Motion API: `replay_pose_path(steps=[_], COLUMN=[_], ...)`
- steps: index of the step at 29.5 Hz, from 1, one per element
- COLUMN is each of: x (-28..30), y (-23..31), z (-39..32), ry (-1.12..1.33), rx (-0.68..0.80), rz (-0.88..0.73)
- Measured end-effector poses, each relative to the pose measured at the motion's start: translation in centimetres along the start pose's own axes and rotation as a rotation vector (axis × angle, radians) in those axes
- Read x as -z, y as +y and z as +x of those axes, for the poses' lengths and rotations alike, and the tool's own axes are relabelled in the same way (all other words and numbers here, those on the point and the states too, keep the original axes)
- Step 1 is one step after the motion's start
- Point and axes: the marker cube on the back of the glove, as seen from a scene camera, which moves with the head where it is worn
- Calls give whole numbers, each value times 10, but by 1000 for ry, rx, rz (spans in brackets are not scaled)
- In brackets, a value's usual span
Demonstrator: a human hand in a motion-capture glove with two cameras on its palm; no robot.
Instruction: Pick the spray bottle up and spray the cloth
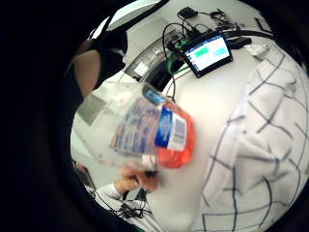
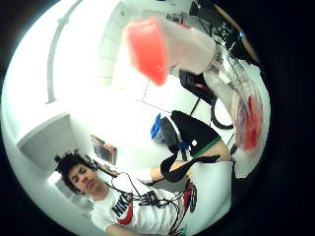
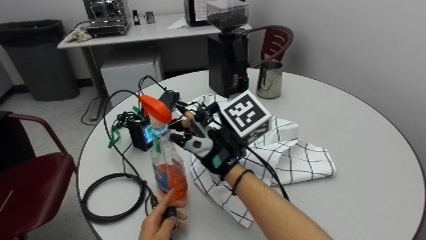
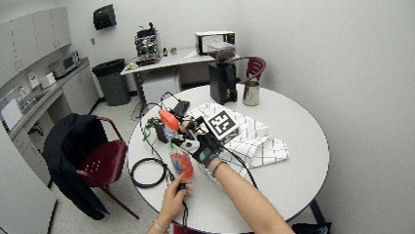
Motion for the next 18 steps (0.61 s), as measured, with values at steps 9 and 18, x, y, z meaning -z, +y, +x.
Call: replay_pose_path(steps=[9,18], x=[63,118], y=[93,141], z=[-16,31], ry=[182,659], rx=[75,29], rz=[78,15])
